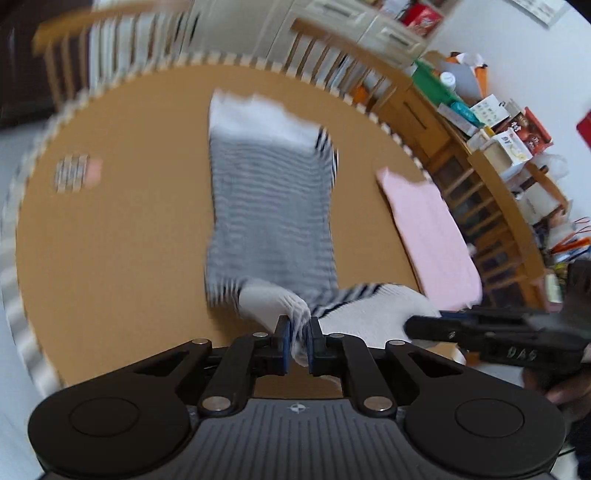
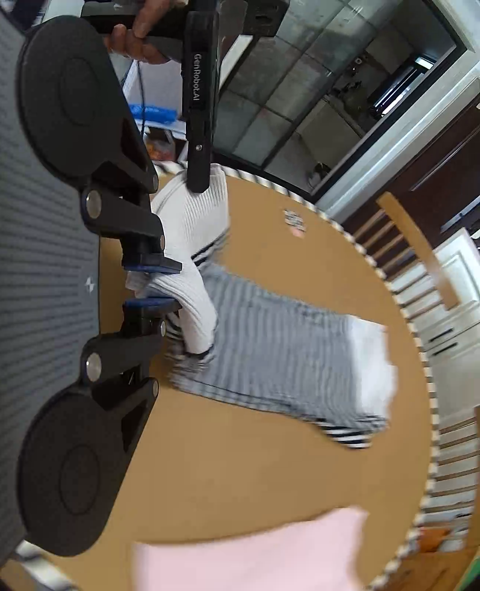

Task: Fold clothes
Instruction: 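Lift the hem end and fold it over toward the collar with both grippers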

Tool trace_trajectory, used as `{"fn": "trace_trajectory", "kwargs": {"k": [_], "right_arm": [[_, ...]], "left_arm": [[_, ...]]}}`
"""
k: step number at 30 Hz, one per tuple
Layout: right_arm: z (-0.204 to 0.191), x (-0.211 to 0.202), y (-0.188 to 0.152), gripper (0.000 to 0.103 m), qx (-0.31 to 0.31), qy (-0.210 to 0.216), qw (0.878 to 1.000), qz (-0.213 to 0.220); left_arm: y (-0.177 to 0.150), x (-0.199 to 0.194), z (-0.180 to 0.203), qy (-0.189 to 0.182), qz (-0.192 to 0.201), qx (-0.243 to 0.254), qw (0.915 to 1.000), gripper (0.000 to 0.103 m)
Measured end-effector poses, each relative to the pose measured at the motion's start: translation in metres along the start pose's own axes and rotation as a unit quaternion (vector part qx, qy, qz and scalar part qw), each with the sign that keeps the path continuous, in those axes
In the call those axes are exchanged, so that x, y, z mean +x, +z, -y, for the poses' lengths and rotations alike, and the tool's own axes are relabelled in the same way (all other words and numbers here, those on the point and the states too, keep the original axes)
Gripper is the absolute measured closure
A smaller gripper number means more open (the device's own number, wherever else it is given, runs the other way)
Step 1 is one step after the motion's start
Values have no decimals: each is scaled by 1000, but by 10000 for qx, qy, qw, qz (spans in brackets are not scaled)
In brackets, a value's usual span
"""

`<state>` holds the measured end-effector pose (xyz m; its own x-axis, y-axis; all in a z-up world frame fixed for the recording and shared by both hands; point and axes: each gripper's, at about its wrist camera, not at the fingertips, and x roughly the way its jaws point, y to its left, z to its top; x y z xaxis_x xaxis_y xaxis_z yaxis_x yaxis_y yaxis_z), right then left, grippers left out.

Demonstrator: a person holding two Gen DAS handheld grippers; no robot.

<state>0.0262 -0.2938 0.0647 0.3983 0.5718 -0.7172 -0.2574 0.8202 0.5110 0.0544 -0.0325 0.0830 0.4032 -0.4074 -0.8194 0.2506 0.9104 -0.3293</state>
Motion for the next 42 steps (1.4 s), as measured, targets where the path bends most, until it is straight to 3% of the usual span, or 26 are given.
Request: {"fn": "trace_trajectory", "kwargs": {"k": [5, 10, 14, 18, 22, 25, 26, 27, 30, 33, 35, 37, 38, 40, 41, 42], "right_arm": [[34, 34, 105, 90, 585, -107, 9981, 153], [74, 96, 194, 90, 1171, -378, 9924, -9], [108, 157, 240, 90, 1591, -817, 9838, -148], [138, 201, 255, 90, 1923, -1134, 9743, -281], [166, 228, 257, 90, 2349, -1178, 9640, -411], [183, 230, 254, 88, 2771, -935, 9558, -309], [188, 229, 253, 88, 2906, -837, 9528, -274], [191, 226, 253, 88, 2930, -788, 9525, -241], [196, 217, 250, 88, 2926, -667, 9538, -158], [189, 208, 256, 88, 2468, -773, 9659, -68], [183, 203, 261, 83, 2137, -854, 9732, -8], [178, 197, 265, 71, 1803, -934, 9792, 53], [175, 194, 267, 71, 1635, -974, 9817, 83], [158, 187, 278, 71, 649, -1171, 9905, 304], [147, 187, 283, 71, 80, -1151, 9927, 352], [139, 193, 286, 71, -333, -1047, 9936, 271]], "left_arm": [[116, 46, -19, 108, 42, -241, 9996, 93], [213, 118, -55, 423, -136, -620, 9971, 94], [261, 178, -83, 727, -219, -947, 9926, 97], [290, 214, -109, 979, -73, -1137, 9886, 100], [299, 241, -131, 1045, -64, -1105, 9883, 99], [294, 247, -144, 470, -101, -1058, 9932, 96], [290, 249, -147, 198, -125, -964, 9951, 88], [285, 248, -146, 74, -81, -723, 9973, 77], [268, 247, -140, -182, 121, 162, 9996, 72], [253, 238, -137, -388, 386, 729, 9958, 62], [243, 232, -138, -593, 529, 885, 9929, 58], [233, 230, -132, -669, 565, 1177, 9892, 58], [229, 233, -129, -610, 594, 1338, 9874, 59], [222, 239, -123, -474, 639, 1620, 9836, 68], [220, 241, -120, -427, 656, 1685, 9826, 80], [215, 245, -117, -398, 669, 1715, 9821, 84]]}}
